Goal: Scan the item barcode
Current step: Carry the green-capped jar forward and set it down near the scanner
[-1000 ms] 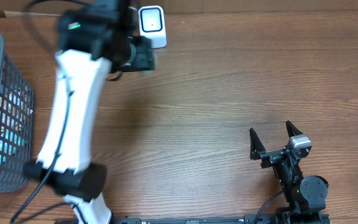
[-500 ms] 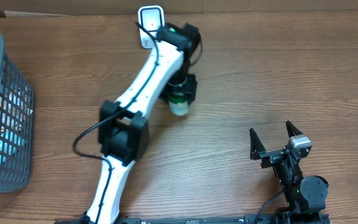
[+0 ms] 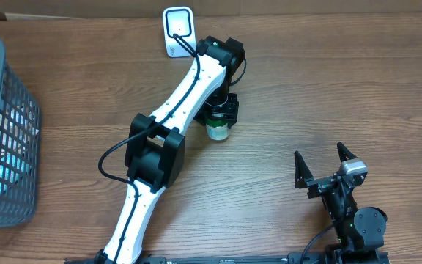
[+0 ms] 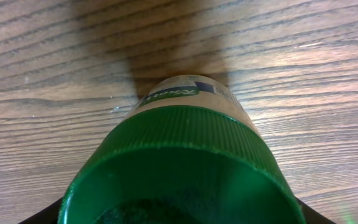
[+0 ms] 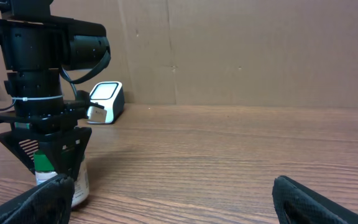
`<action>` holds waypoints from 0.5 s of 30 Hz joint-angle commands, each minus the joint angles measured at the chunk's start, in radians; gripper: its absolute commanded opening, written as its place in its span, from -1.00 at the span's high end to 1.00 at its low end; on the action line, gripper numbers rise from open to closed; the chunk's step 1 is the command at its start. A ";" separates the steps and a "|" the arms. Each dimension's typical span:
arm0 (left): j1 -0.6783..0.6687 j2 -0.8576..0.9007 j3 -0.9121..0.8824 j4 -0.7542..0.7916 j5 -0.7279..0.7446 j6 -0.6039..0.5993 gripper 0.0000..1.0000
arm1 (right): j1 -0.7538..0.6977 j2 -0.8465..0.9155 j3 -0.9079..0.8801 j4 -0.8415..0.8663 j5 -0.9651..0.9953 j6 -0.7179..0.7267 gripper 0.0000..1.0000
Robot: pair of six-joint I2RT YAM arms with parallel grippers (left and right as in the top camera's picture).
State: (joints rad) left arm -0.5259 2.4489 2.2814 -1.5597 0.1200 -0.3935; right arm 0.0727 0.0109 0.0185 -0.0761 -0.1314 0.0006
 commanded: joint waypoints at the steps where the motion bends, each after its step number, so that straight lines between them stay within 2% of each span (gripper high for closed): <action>1: 0.000 -0.010 0.004 0.009 0.000 -0.013 -0.20 | 0.006 -0.008 -0.011 0.004 -0.003 0.005 -1.00; 9: -0.001 -0.011 0.004 0.035 0.000 -0.014 -0.50 | 0.006 -0.008 -0.011 0.004 -0.003 0.005 -1.00; 12: 0.002 -0.010 0.004 0.044 0.001 -0.014 -0.84 | 0.006 -0.008 -0.011 0.004 -0.003 0.005 -0.99; 15: 0.002 -0.010 0.005 0.051 0.001 -0.014 -0.93 | 0.006 -0.008 -0.011 0.004 -0.003 0.005 -0.99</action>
State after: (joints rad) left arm -0.5259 2.4489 2.2818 -1.5143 0.1200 -0.3996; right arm 0.0727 0.0109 0.0185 -0.0761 -0.1310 0.0010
